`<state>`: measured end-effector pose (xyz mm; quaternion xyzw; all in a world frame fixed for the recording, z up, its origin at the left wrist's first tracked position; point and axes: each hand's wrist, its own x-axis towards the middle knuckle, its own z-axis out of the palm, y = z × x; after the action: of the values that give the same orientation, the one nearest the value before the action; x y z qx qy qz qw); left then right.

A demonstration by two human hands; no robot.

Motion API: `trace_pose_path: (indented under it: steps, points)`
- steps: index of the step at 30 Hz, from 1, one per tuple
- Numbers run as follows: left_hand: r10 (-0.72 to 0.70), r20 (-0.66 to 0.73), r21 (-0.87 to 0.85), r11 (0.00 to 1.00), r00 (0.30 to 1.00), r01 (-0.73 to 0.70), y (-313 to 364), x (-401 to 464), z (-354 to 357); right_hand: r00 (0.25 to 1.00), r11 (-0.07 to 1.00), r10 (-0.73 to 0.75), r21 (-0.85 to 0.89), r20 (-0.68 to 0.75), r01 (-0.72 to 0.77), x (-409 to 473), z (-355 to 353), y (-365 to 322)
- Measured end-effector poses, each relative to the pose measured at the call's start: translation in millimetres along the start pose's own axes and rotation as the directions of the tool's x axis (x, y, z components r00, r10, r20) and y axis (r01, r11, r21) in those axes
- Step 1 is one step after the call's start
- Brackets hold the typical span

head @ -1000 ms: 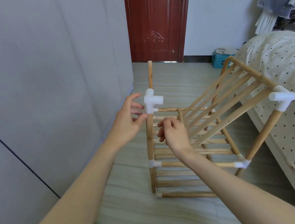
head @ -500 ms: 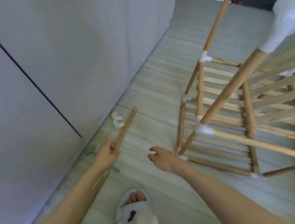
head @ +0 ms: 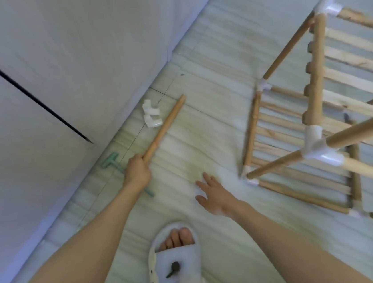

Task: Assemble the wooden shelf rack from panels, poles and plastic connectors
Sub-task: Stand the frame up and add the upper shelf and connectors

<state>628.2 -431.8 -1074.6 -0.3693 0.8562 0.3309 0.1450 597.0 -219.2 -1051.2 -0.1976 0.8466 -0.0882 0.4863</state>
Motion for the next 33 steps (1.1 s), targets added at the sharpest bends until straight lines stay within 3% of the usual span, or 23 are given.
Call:
trace_pose_path:
  steps: [5, 8, 11, 15, 21, 24, 28, 31, 33]
  points:
    - [-0.01, 0.083, -0.431, 0.901, 0.997, 0.045, 7, -28, -30, 0.994, 0.973, 0.055, 0.23, -0.094, -0.032, -26, -38, -28]
    - [0.107, 0.049, -0.566, 0.822, 0.993, -0.06, 22, -61, -63, 0.973, 0.94, -0.022, 0.327, -0.231, 0.099, -63, -78, -61]
    - [0.286, -0.025, -0.62, 0.747, 0.958, -0.239, 54, -99, -106, 0.887, 0.863, -0.123, 0.392, -0.445, 0.317, -114, -118, -98]
    - [0.531, -0.137, -0.603, 0.625, 0.836, -0.496, 108, -160, -164, 0.657, 0.66, -0.105, 0.442, -0.747, 0.608, -202, -165, -140]
    - [0.764, -0.209, -0.429, 0.489, 0.61, -0.76, 185, -252, -219, 0.399, 0.293, -0.031, 0.373, -0.916, 0.88, -335, -204, -144]
    - [0.82, -0.209, -0.332, 0.452, 0.532, -0.828, 217, -282, -220, 0.312, 0.151, -0.009, 0.307, -0.95, 0.94, -384, -206, -118]
    - [0.857, -0.257, -0.319, 0.361, 0.447, -0.876, 262, -307, -197, 0.26, 0.073, 0.058, 0.264, -0.964, 0.962, -421, -199, -65]
    - [0.758, -0.4, -0.384, 0.372, 0.516, -0.845, 291, -309, -179, 0.204, -0.015, 0.191, 0.205, -0.96, 0.979, -435, -202, -27]
    - [0.692, -0.415, -0.441, 0.414, 0.59, -0.796, 313, -309, -170, 0.174, -0.144, 0.323, 0.133, -0.93, 0.981, -443, -211, 2]
